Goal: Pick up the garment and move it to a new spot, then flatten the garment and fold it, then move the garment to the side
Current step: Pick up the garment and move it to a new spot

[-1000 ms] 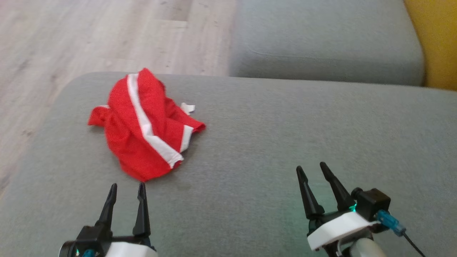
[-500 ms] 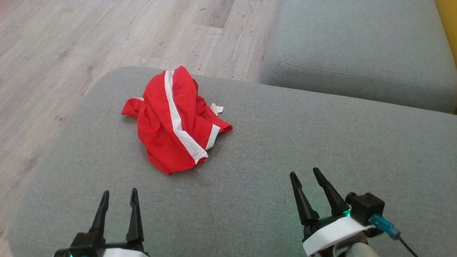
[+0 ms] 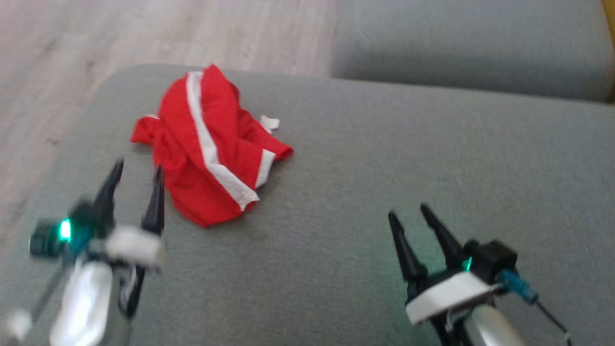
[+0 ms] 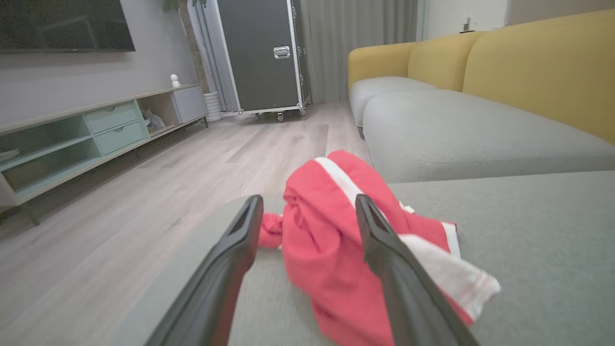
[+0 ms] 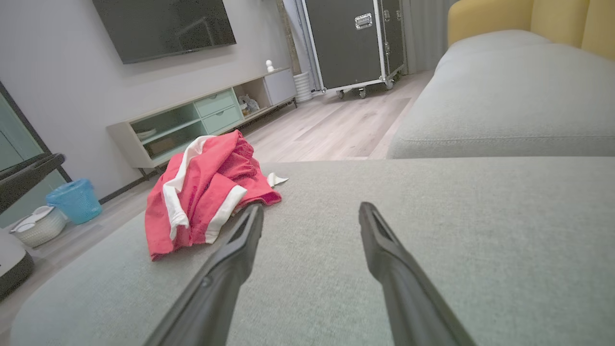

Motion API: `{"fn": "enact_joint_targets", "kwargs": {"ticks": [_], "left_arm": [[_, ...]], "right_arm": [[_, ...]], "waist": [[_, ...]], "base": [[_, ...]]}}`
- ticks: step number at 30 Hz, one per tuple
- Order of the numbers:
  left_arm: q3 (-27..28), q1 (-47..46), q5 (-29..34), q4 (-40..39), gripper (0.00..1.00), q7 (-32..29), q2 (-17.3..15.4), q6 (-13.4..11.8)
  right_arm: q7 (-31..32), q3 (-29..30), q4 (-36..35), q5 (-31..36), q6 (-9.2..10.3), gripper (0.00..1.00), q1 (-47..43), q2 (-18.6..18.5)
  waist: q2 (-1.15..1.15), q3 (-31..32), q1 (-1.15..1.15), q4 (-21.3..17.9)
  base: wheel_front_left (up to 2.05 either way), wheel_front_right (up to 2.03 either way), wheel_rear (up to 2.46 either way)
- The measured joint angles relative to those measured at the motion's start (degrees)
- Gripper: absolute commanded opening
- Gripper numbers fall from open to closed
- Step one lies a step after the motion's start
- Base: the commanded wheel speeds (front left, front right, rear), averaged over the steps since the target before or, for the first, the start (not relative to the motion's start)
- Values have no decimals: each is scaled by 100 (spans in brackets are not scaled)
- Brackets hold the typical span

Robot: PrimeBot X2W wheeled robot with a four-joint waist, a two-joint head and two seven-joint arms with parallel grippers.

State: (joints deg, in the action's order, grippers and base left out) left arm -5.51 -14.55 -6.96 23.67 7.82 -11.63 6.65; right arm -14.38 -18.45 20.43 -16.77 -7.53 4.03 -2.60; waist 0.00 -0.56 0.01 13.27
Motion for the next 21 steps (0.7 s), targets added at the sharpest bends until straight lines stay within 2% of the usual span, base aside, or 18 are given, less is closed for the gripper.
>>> {"fn": "enact_joint_targets", "kwargs": {"ticks": [4, 10, 13, 21], "left_arm": [[-304, -929, -319, 394, 100, -746, -142, 51], [-747, -1741, -820, 993, 100, -1634, -554, 92], [-840, -2102, -926, 1374, 100, -1885, -735, 92], [-844, -2409, -1060, 2056, 100, -1939, -835, 34]], "right_arm": [[0, 105, -115, 14, 0, 100, 319, -2], [0, 182, -222, 21, 0, 100, 532, -12], [0, 222, -265, 21, 0, 100, 661, -16], [-1, 249, -303, 21, 0, 100, 787, -19]], "waist": [[0, -301, 0, -213], [0, -761, 1, -556], [0, -1036, 1, -776], [0, -1339, 0, -1143]], "base": [[0, 0, 0], [0, 0, 0], [0, 0, 0], [0, 0, 0]]}}
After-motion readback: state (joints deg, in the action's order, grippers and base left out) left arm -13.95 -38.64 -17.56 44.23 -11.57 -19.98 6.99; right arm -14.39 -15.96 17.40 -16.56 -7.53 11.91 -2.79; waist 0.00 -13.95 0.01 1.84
